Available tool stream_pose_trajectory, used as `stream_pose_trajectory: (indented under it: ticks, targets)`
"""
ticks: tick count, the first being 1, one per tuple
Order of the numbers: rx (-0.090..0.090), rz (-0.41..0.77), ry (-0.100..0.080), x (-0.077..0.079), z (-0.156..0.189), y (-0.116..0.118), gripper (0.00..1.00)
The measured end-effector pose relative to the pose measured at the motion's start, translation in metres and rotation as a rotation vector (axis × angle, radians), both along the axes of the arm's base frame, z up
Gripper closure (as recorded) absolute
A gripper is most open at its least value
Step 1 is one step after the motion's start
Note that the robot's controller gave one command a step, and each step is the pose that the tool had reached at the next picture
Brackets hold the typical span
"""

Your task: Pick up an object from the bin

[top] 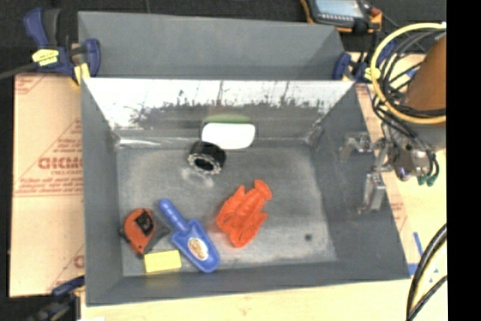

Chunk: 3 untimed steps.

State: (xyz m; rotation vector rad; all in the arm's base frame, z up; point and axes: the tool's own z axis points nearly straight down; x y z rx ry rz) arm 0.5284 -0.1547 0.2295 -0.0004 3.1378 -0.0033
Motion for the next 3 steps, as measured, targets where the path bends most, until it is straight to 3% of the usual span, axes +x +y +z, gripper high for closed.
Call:
stream_pose_trajectory:
  ticks: [1, 2, 3]
  targets:
    - [-0.003, 0.051, -0.008, 0.019, -0.039, 0.003, 0.0]
    - [-0.001, 0.097, -0.004, 0.025, -0.1, 0.019, 0.0]
    - [0.001, 0.117, 0.002, 0.029, -0.122, 0.026, 0.0]
